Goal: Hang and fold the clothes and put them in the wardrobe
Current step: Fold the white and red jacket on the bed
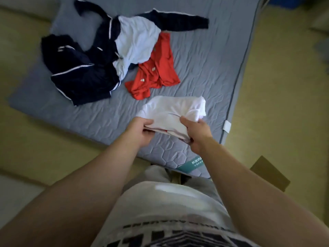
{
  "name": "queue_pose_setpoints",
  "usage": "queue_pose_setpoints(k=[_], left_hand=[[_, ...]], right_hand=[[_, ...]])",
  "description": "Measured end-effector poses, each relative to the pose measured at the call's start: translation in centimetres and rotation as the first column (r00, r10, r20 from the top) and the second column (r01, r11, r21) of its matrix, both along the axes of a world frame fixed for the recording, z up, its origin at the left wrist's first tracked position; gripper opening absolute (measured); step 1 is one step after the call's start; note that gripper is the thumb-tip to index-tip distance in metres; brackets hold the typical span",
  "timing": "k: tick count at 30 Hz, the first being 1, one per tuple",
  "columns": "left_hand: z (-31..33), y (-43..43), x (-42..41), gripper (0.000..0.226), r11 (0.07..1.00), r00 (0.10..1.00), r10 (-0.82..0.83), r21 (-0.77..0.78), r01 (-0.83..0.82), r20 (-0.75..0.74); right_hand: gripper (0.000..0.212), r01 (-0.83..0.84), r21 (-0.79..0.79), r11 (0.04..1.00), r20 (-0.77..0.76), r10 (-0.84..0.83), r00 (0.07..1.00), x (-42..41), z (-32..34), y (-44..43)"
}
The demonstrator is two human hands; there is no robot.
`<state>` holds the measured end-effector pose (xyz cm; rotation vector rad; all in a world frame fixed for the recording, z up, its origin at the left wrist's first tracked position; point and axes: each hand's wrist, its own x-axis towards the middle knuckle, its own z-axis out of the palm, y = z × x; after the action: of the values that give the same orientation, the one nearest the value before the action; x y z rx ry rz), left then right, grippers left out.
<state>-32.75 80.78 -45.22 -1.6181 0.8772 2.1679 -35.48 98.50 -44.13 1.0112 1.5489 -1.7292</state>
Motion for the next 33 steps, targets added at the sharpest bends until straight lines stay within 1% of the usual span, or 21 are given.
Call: queue_pose_setpoints(k=[3,6,8,9,11,12,13,15,18,20,23,25,27,29,32,33], left_hand=[[6.4,-2.8,2.0,0.022,0.994,0.989,0.109,0.018,-0.108,-0.097],[12.0,-5.8,5.2,0.02,0.984,0.951,0.177,0.055,-0.169,-0.253],[15.0,-7.8,7.8,0.029,0.983,0.927,0.181,0.048,-0.174,-0.328],[16.3,-8.6,9.1,0.04,0.981,0.913,0.191,0.052,-0.185,-0.361],[18.6,-9.7,11.3,0.066,0.983,0.885,0.183,0.059,-0.174,-0.428],[19.8,-10.2,12.4,0.075,0.984,0.871,0.175,0.059,-0.166,-0.458],[20.9,-10.7,13.5,0.079,0.985,0.855,0.172,0.058,-0.165,-0.489],[23.0,-11.5,15.5,0.079,0.983,0.823,0.178,0.051,-0.179,-0.539],[25.9,-13.2,19.3,0.084,0.967,0.768,0.221,0.031,-0.255,-0.601],[27.9,-14.8,21.9,0.08,0.95,0.729,0.244,0.008,-0.311,-0.639],[30.2,-17.7,25.4,0.077,0.917,0.698,0.254,-0.062,-0.393,-0.67],[31.2,-19.7,27.3,0.076,0.889,0.688,0.241,-0.13,-0.44,-0.685],[31.8,-22.0,29.0,0.073,0.855,0.701,0.252,-0.185,-0.484,-0.667],[32.2,-24.6,30.5,0.069,0.823,0.718,0.284,-0.223,-0.522,-0.635],[33.0,-29.5,32.4,0.042,0.794,0.711,0.309,-0.241,-0.559,-0.631],[33.4,-31.4,33.0,0.038,0.782,0.711,0.318,-0.251,-0.571,-0.627]], right_hand=[[0.03,-0.128,-0.058,0.99,-0.146,0.118,0.982,0.0,5.5,-2.2],[0.026,-0.301,-0.104,0.948,-0.276,0.263,0.925,-0.3,10.7,-3.6],[0.025,-0.404,-0.156,0.901,-0.354,0.331,0.875,-0.3,13.9,-4.4],[0.025,-0.459,-0.171,0.872,-0.384,0.37,0.846,-0.2,15.5,-4.8],[0.029,-0.572,-0.181,0.8,-0.445,0.452,0.773,0.2,18.5,-6.0],[0.032,-0.631,-0.187,0.753,-0.474,0.493,0.73,0.5,19.9,-6.8],[0.035,-0.685,-0.191,0.703,-0.501,0.531,0.684,0.9,21.2,-7.7],[0.041,-0.779,-0.188,0.598,-0.56,0.586,0.586,1.6,24.0,-9.9],[0.046,-0.869,-0.167,0.467,-0.65,0.61,0.453,3.4,28.0,-13.6],[0.047,-0.908,-0.159,0.388,-0.698,0.606,0.381,4.6,30.4,-16.1],[0.049,-0.954,-0.144,0.262,-0.746,0.605,0.279,6.6,33.1,-19.9],[0.051,-0.97,-0.117,0.211,-0.764,0.605,0.224,8.2,34.3,-22.6],[0.052,-0.981,-0.097,0.167,-0.773,0.609,0.18,9.7,35.1,-25.7],[0.052,-0.986,-0.102,0.131,-0.772,0.614,0.161,11.0,35.6,-29.1],[0.051,-0.986,-0.112,0.125,-0.766,0.621,0.166,12.6,35.8,-34.8],[0.048,-0.984,-0.121,0.129,-0.766,0.619,0.175,13.1,35.9,-36.8]])
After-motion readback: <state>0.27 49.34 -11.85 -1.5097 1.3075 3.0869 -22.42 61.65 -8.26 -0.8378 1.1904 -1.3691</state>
